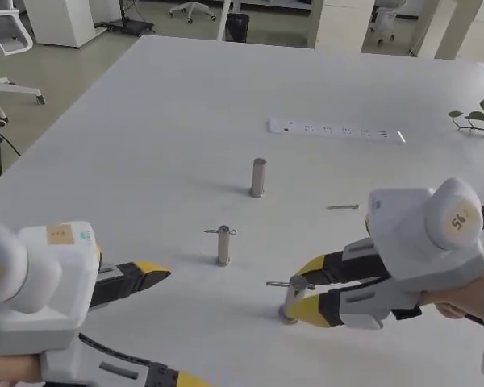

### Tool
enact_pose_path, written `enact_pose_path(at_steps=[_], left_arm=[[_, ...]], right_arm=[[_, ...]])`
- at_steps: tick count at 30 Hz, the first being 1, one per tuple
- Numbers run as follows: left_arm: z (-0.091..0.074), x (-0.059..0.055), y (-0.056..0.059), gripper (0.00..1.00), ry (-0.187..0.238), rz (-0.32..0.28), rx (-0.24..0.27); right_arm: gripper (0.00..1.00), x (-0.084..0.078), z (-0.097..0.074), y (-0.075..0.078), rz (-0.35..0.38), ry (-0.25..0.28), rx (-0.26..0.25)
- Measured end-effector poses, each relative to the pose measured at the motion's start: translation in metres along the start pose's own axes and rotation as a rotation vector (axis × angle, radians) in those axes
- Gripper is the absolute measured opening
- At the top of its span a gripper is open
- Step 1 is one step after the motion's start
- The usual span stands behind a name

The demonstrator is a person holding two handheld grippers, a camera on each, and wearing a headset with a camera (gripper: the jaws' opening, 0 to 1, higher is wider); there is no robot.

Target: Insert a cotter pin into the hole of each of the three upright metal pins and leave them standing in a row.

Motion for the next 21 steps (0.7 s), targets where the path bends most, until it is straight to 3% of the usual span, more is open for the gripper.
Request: enact_pose_path(at_steps=[21], left_arm=[[-0.0033, -0.0005, 0.0014, 0.99, 0.012, -0.028, -0.002]], right_arm=[[0.1, 0.0004, 0.0034, 0.0011, 0.003, 0.017, 0.017]])
Point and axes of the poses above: the centre of the closed fingertips' face, and the gripper's own axes: z roughly forward along the fingers, y roughly to its right, x roughly out of its top, the point moved 5 cm from there along -z, roughly backward along the fingers, and after that the axes turned 14 degrees about -z, right-handed, at the moved point
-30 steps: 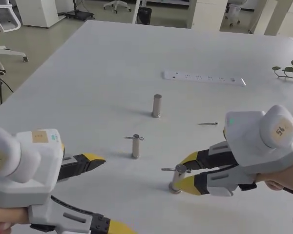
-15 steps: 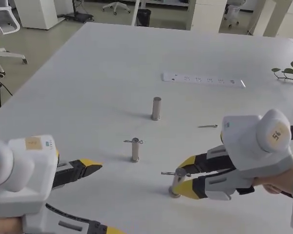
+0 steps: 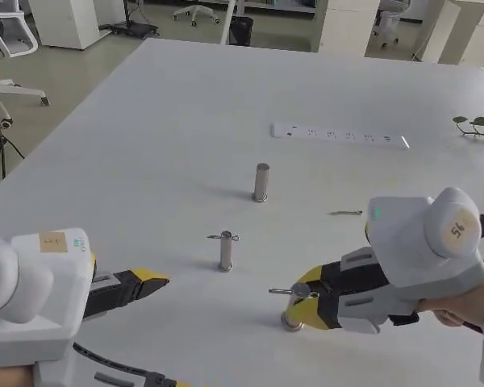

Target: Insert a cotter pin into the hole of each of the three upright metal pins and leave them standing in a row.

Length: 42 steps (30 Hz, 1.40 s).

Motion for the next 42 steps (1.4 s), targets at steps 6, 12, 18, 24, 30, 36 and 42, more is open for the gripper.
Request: enact_pose_path(at_steps=[6, 12, 18, 24, 30, 36, 42], left_arm=[[-0.001, 0.001, -0.004, 0.99, 0.009, -0.017, 0.016], [-0.002, 0.001, -0.004, 0.99, 0.012, -0.018, 0.015], [0.0, -0.004, -0.001, 0.99, 0.005, -0.023, 0.008], [0.001, -0.008, 0.003, 0.99, -0.002, -0.031, 0.001], [-0.002, -0.008, 0.003, 0.97, 0.026, -0.052, 0.013], [-0.004, -0.007, 0.003, 0.99, 0.055, -0.085, 0.012], [-0.004, -0.007, 0.002, 0.99, 0.051, -0.086, 0.021]], right_arm=[[0.09, 0.0, 0.0, 0.001, 0.005, 0.007, 0.004], [0.09, 0.0, 0.0, 0.0, 0.008, 0.011, 0.0], [0.08, 0.0, 0.0, 0.001, 0.016, 0.007, -0.007], [0.08, -0.001, -0.001, 0.002, -0.018, 0.005, 0.005], [0.08, 0.001, -0.004, 0.012, -0.003, 0.022, -0.018], [0.08, 0.004, -0.009, 0.024, 0.004, 0.027, -0.039], [0.08, 0.003, -0.011, 0.034, -0.002, 0.013, -0.052]])
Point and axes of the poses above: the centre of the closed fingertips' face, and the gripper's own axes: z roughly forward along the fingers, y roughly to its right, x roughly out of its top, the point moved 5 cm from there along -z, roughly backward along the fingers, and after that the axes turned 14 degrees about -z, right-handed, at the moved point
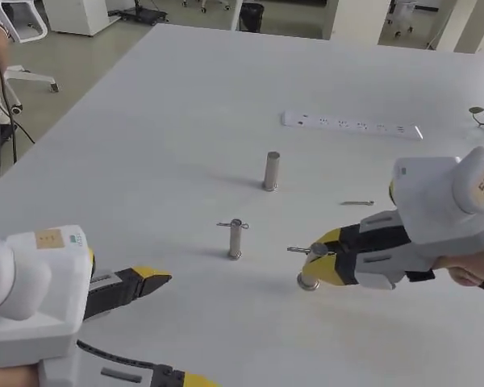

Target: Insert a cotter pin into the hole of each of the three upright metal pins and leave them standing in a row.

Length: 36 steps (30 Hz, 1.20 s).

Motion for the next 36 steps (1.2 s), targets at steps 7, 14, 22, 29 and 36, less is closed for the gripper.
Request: enact_pose_path(at_steps=[7, 14, 22, 29, 36], left_arm=[[-0.002, 0.0, -0.003, 0.99, -0.011, 0.004, 0.011], [-0.002, -0.003, -0.006, 0.99, -0.018, -0.009, 0.018], [-0.002, -0.003, -0.007, 0.99, -0.024, -0.009, 0.02], [-0.001, -0.004, -0.008, 0.99, -0.029, -0.016, 0.024], [0.0, -0.003, -0.007, 0.99, -0.03, -0.017, 0.021]], right_arm=[[0.08, -0.001, 0.001, 0.012, -0.008, -0.013, -0.008], [0.08, -0.004, 0.005, 0.022, -0.003, -0.03, -0.004], [0.08, -0.006, 0.008, 0.029, 0.03, -0.02, -0.016], [0.08, -0.009, 0.009, 0.029, 0.036, -0.022, -0.014], [0.08, -0.009, 0.012, 0.028, 0.049, -0.009, -0.016]])
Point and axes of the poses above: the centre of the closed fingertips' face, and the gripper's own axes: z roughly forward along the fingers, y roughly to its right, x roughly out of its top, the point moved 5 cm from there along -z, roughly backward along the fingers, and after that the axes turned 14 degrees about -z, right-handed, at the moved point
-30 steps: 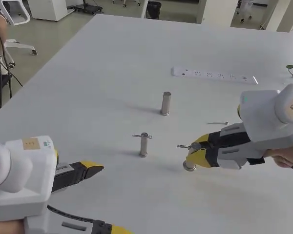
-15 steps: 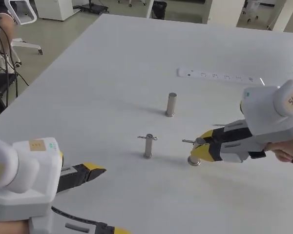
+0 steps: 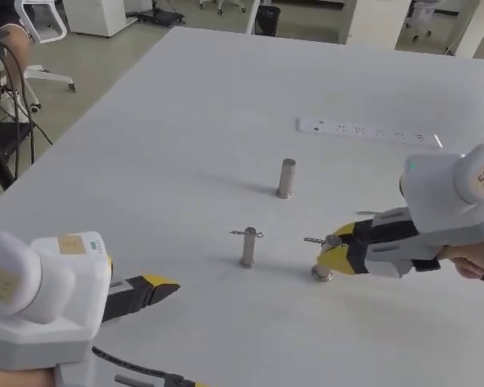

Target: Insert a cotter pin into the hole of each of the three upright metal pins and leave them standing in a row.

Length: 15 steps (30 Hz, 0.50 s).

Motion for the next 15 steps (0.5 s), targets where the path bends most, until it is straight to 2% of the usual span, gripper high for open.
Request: enact_pose_path(at_steps=[15], left_arm=[[0.0028, -0.0017, 0.0032, 0.99, -0.009, -0.002, -0.002]], right_arm=[[0.08, 0.0009, 0.0062, -0.0016, 0.0, 0.006, -0.004]])
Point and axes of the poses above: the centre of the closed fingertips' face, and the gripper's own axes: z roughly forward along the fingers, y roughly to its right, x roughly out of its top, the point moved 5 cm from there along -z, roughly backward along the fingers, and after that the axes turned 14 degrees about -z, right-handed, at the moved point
